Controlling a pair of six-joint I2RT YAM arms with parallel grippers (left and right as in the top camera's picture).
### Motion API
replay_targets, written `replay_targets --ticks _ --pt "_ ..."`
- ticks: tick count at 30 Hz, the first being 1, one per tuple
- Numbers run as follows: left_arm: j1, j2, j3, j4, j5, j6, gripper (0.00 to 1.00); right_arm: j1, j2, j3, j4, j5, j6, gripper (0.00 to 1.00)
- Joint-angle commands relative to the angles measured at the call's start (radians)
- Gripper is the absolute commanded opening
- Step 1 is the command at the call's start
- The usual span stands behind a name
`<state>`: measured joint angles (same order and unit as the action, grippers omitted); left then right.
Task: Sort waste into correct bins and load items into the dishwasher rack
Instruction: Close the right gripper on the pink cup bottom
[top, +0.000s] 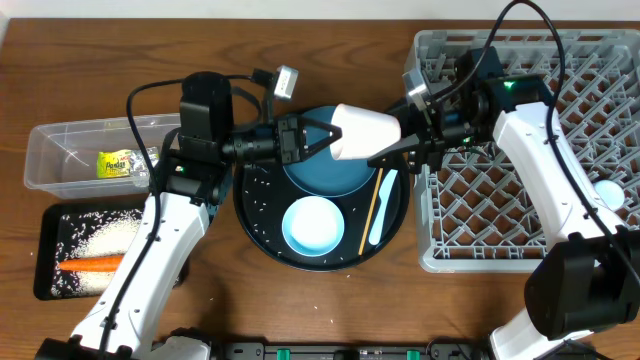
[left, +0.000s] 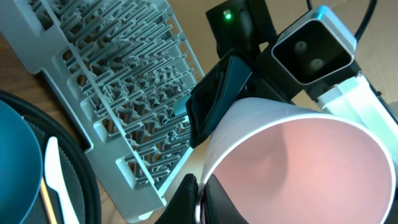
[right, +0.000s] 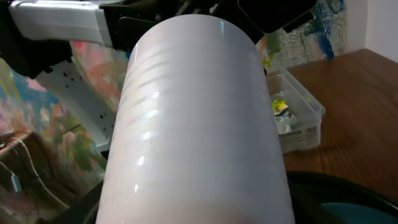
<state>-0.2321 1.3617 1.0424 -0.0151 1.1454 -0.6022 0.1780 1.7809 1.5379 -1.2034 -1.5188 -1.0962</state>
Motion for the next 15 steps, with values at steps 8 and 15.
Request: replay_targets --ticks 8,15 --pt "-0.003 0.004 0.007 -0.072 0.013 0.074 0.06 -0.009 -0.11 0.02 0.007 -0.041 0.021 0.01" --pt "-0.003 0.004 0.007 -0.098 0.011 0.098 0.06 -0.039 -0.173 0.02 0.016 0.003 0.132 0.01"
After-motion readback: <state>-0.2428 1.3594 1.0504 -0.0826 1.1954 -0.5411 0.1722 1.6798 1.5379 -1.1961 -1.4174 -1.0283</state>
